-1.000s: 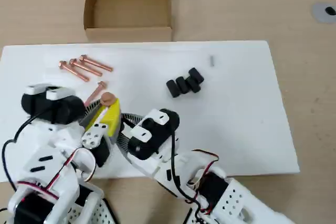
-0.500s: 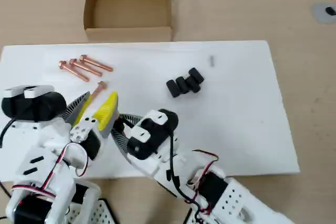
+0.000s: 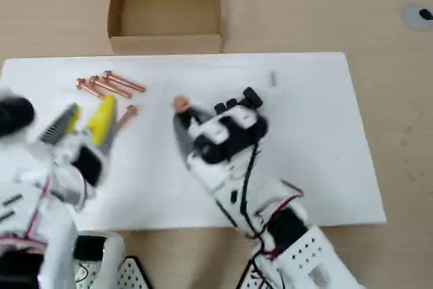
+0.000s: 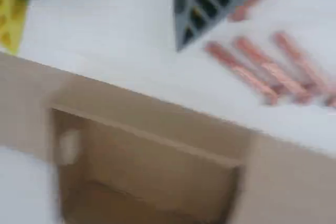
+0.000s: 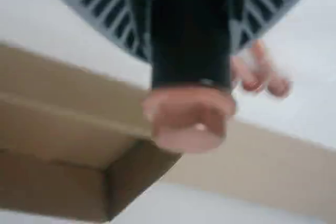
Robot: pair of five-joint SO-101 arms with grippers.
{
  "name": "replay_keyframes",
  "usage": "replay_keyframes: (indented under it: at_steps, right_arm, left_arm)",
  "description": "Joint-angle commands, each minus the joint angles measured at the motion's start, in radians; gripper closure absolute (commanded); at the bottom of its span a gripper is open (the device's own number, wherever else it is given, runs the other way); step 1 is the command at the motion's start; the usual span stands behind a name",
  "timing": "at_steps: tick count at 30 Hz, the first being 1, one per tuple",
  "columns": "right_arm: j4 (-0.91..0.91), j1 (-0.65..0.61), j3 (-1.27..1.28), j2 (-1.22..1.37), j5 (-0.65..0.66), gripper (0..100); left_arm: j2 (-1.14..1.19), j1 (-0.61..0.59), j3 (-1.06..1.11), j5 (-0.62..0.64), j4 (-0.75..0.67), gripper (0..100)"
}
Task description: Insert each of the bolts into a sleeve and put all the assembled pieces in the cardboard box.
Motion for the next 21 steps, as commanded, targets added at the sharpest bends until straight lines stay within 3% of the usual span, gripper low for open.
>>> replay_keyframes:
  at_steps: [1,9,16,21]
  right_arm:
    - [-0.026,0.033,-0.231,0.193,-0.005,98.9]
    - [-0.193,0.107,-0.648,0.734,0.072,98.9]
    - [-0.216,0.206,-1.076,1.21,0.101,98.9]
    - [-0.218,0.254,-1.379,1.56,0.133,98.9]
  left_arm:
    - [0.239,-0.11,-0.127,0.0,0.061,79]
    - [0.567,-0.161,-0.121,-0.219,0.066,79]
    - [0.631,-0.161,-0.052,-0.365,0.038,79]
    - [0.625,-0.163,-0.02,-0.374,0.04,79]
